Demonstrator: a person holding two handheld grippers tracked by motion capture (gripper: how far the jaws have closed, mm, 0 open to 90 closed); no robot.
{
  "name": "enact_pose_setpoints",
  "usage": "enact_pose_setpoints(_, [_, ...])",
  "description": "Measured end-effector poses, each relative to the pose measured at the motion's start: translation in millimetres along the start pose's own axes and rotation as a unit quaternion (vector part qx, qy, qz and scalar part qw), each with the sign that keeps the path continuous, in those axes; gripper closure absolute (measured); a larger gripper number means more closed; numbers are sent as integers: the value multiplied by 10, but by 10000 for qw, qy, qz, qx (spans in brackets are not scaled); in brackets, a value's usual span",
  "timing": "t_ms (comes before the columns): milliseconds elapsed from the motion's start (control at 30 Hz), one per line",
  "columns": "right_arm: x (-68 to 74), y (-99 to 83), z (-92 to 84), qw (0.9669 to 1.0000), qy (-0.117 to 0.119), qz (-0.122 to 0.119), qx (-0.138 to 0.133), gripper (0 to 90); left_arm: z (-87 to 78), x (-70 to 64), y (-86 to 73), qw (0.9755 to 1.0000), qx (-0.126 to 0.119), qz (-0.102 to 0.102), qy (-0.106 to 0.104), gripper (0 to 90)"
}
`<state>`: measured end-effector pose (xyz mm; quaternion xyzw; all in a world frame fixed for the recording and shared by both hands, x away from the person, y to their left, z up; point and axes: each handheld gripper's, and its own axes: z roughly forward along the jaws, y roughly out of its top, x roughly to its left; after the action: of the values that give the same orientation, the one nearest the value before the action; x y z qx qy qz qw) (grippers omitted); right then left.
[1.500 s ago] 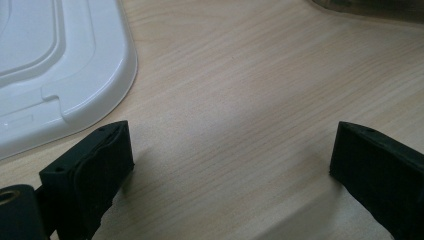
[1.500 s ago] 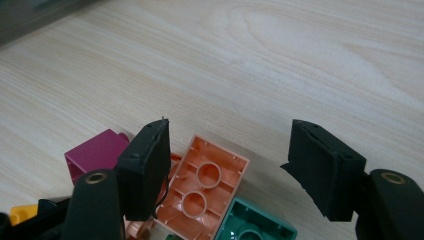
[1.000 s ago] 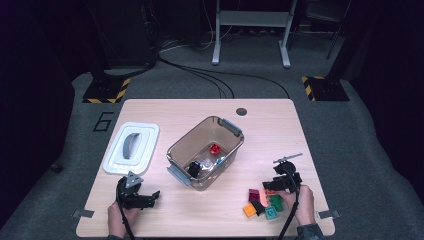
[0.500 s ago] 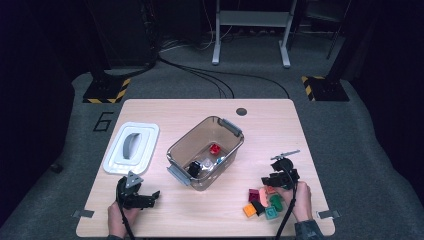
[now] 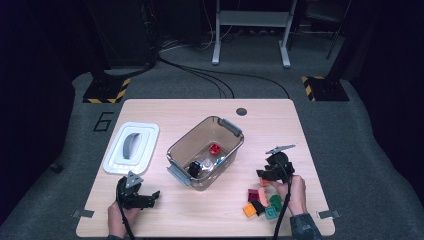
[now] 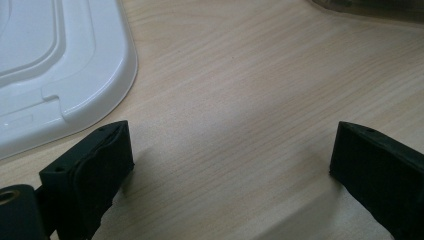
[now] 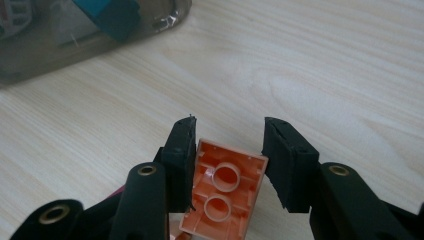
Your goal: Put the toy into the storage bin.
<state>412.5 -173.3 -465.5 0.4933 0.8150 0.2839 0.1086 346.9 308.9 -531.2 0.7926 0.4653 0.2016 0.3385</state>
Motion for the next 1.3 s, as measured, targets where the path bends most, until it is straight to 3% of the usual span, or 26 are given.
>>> enact_pose_setpoints(300, [-13, 108, -61, 9995, 92, -32, -287, 573, 0, 0, 0, 10000, 0, 0, 1, 35])
enact_pose_setpoints(1300, [68, 561, -278, 9956, -114, -272, -886, 575, -1, 0, 0, 10000, 1, 3, 1, 35])
